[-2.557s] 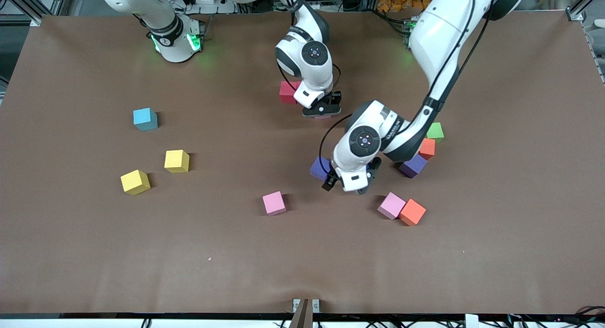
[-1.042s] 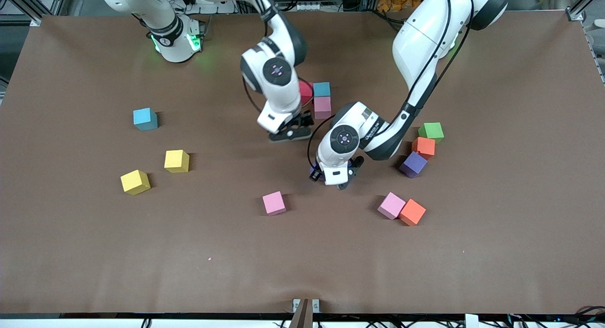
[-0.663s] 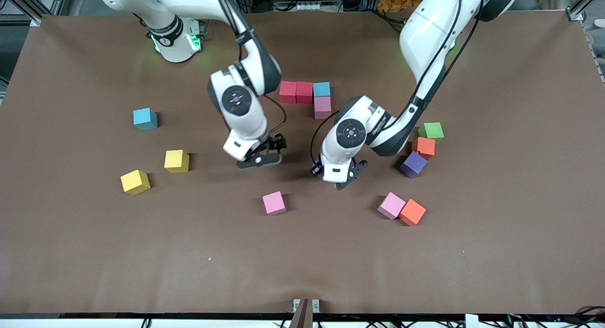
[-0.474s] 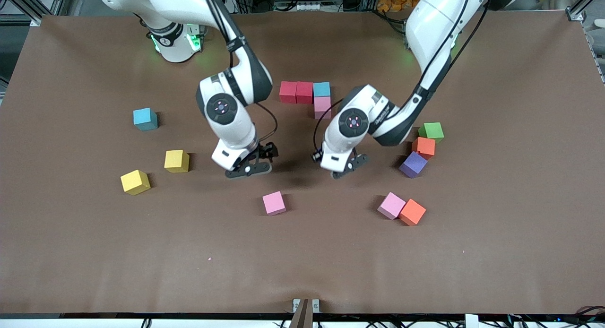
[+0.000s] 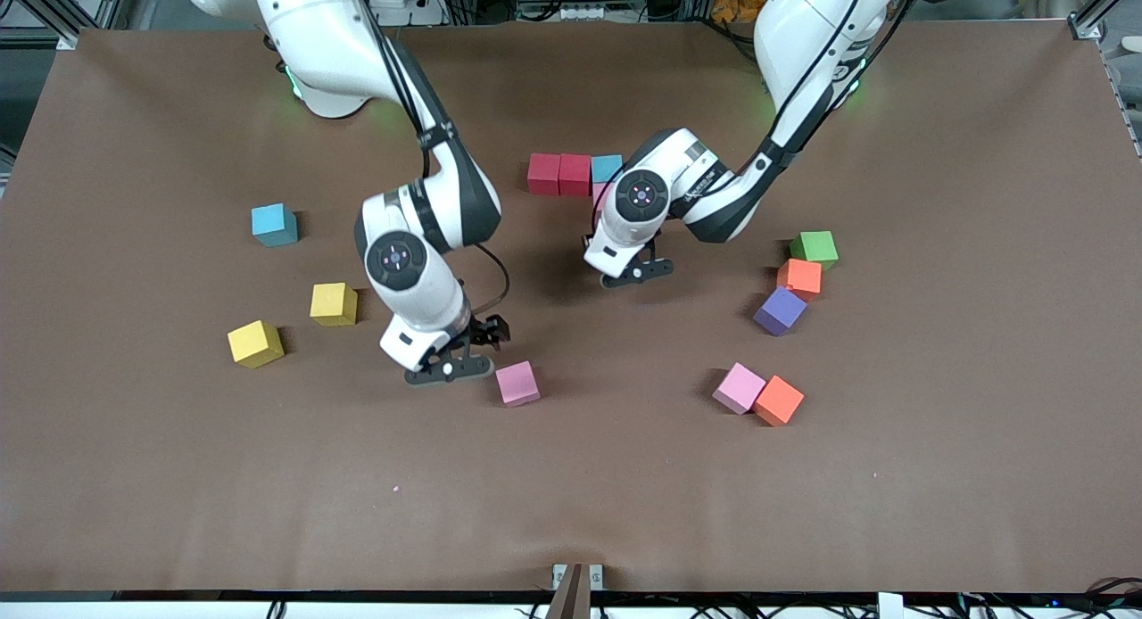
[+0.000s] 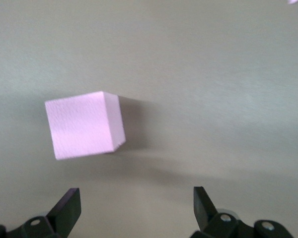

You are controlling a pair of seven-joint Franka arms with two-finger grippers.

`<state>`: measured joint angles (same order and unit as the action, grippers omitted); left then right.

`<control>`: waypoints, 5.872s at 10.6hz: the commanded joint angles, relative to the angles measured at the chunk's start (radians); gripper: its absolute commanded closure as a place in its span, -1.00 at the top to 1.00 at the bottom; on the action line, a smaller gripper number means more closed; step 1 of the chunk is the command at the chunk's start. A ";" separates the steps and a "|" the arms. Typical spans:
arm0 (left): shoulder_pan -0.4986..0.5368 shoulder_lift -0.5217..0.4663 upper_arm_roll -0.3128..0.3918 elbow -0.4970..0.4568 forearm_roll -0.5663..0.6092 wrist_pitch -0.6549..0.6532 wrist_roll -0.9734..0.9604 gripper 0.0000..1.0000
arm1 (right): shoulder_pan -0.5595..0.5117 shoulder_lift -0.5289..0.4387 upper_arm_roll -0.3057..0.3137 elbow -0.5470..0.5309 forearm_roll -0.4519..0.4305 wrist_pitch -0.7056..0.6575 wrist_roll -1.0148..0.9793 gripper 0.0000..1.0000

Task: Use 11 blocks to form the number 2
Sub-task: 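Grasp the pink cube with the right gripper while the left carries purple, then place the purple cube with the left gripper while the right carries pink, then reach the pink cube with the left gripper while the right places pink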

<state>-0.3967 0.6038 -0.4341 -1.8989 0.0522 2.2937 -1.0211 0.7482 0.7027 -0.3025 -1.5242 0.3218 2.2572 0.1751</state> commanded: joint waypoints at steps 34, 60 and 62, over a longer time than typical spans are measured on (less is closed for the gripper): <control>0.239 -0.173 0.033 0.122 0.140 -0.080 -0.002 1.00 | -0.053 0.207 0.082 0.302 -0.032 -0.100 -0.247 -0.57; 0.197 0.197 0.271 0.437 -0.015 -0.125 -0.071 1.00 | 0.378 -0.193 0.082 -0.429 -0.038 0.240 -0.973 -0.48; 0.197 0.203 0.281 0.445 0.000 -0.122 -0.045 0.69 | 0.385 -0.186 0.082 -0.426 -0.038 0.245 -0.971 -0.48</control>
<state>-0.1881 0.8013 -0.1700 -1.4654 0.0420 2.1764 -1.0787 1.1202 0.5262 -0.2158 -1.9316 0.2923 2.4863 -0.7895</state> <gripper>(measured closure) 0.022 0.454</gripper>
